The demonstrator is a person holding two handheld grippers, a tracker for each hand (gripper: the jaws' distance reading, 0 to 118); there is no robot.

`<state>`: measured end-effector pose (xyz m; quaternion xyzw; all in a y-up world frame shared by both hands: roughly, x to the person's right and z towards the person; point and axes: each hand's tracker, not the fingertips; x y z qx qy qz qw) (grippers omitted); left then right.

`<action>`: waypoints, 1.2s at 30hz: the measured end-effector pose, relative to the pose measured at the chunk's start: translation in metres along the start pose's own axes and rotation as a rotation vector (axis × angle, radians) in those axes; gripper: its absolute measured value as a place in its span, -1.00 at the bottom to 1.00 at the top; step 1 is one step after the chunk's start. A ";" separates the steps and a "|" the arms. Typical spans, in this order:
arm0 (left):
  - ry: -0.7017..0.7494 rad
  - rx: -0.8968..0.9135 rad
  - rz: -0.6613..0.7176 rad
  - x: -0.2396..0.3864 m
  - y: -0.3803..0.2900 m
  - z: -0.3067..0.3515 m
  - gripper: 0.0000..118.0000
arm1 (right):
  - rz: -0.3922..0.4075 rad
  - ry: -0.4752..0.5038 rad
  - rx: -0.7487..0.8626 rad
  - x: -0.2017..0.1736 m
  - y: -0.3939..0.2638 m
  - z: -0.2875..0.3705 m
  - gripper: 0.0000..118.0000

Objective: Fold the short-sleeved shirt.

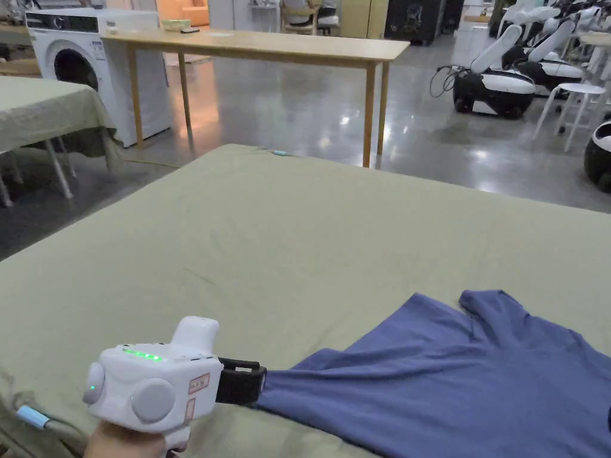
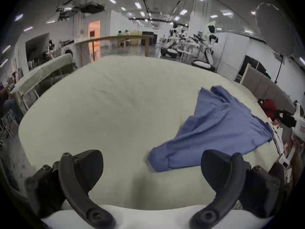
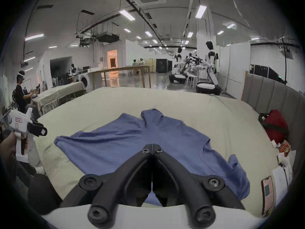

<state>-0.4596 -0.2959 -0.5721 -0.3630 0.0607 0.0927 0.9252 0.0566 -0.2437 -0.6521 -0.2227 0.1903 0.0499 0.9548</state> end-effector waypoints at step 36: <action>-0.017 0.075 -0.150 0.081 0.033 -0.005 -0.99 | 0.090 -0.086 -0.435 0.133 0.070 -0.334 0.96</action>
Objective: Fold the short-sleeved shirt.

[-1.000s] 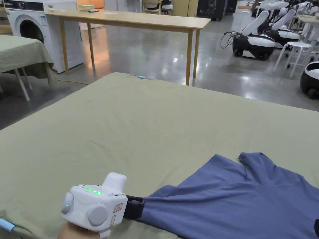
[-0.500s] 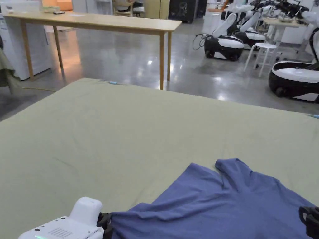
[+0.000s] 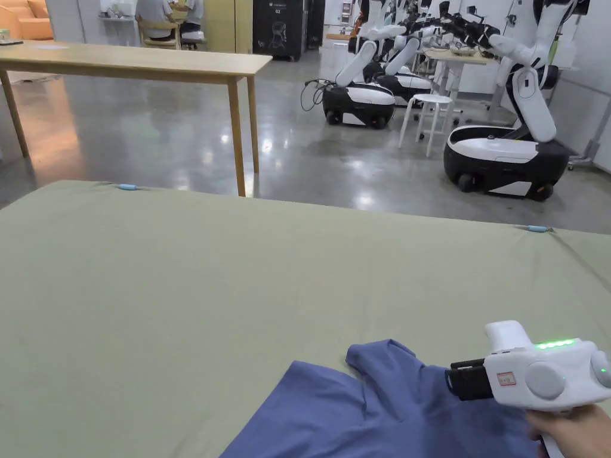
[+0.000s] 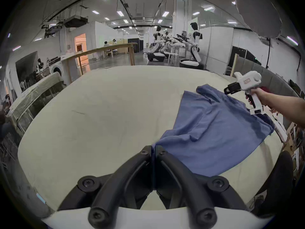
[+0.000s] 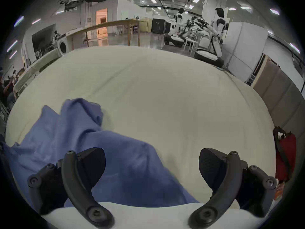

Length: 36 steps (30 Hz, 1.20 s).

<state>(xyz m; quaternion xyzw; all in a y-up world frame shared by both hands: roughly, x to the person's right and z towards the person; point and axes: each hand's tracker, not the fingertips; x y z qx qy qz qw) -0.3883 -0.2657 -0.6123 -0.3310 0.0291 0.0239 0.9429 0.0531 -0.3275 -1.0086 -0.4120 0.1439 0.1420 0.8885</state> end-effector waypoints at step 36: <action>0.064 0.384 -0.037 0.031 0.282 0.049 -0.99 | -0.119 -0.128 0.608 0.090 0.080 0.425 -0.89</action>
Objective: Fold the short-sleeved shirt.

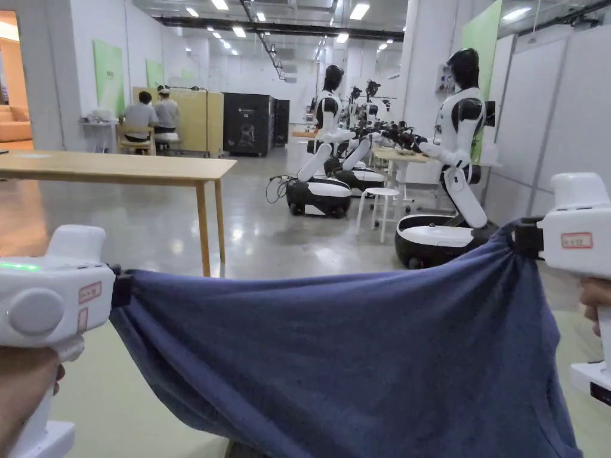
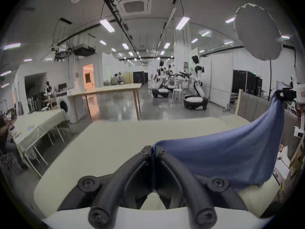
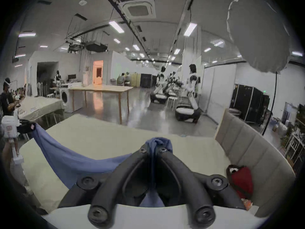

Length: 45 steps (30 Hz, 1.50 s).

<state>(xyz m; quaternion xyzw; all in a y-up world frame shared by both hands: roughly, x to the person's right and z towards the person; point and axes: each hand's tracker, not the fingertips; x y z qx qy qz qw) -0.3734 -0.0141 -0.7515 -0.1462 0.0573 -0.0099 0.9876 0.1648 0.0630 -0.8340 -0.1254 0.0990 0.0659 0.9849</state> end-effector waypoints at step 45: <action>-0.047 -0.061 -0.011 0.021 -0.052 0.026 -0.99 | -0.138 0.038 0.014 0.016 -0.109 0.053 -0.89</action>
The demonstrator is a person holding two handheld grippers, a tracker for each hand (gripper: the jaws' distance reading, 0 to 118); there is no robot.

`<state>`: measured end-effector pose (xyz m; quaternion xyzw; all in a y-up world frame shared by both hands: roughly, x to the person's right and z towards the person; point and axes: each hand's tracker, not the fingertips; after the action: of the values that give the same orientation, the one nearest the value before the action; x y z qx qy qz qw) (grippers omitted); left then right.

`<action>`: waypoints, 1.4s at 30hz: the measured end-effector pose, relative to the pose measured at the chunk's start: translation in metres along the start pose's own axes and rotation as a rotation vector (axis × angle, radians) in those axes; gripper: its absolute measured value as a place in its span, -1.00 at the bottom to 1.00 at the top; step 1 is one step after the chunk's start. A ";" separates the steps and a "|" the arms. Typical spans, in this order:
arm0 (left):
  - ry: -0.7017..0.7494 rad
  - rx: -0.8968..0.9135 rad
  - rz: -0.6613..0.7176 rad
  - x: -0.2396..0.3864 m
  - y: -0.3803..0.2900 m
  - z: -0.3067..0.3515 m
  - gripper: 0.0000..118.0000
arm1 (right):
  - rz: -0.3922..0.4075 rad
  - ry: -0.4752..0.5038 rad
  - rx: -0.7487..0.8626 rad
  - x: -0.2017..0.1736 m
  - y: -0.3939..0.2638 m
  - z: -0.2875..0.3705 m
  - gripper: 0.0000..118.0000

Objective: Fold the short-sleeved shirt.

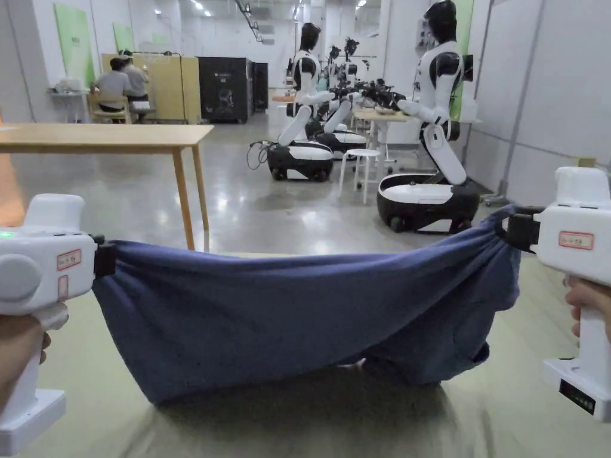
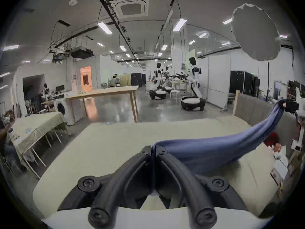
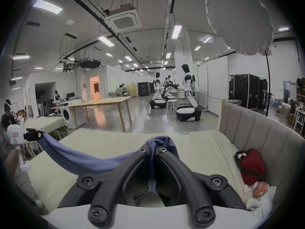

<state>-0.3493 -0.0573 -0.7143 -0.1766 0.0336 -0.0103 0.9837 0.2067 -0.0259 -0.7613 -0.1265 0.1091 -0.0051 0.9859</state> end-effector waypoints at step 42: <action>0.041 -0.306 0.033 0.007 -0.292 0.168 -0.94 | 0.047 -0.012 -0.222 -0.040 -0.283 0.151 -1.00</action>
<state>-0.3331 -0.2735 -0.4561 -0.3235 0.0578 0.0077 0.9444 0.2053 -0.2609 -0.5394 -0.2325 0.1061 0.0311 0.9663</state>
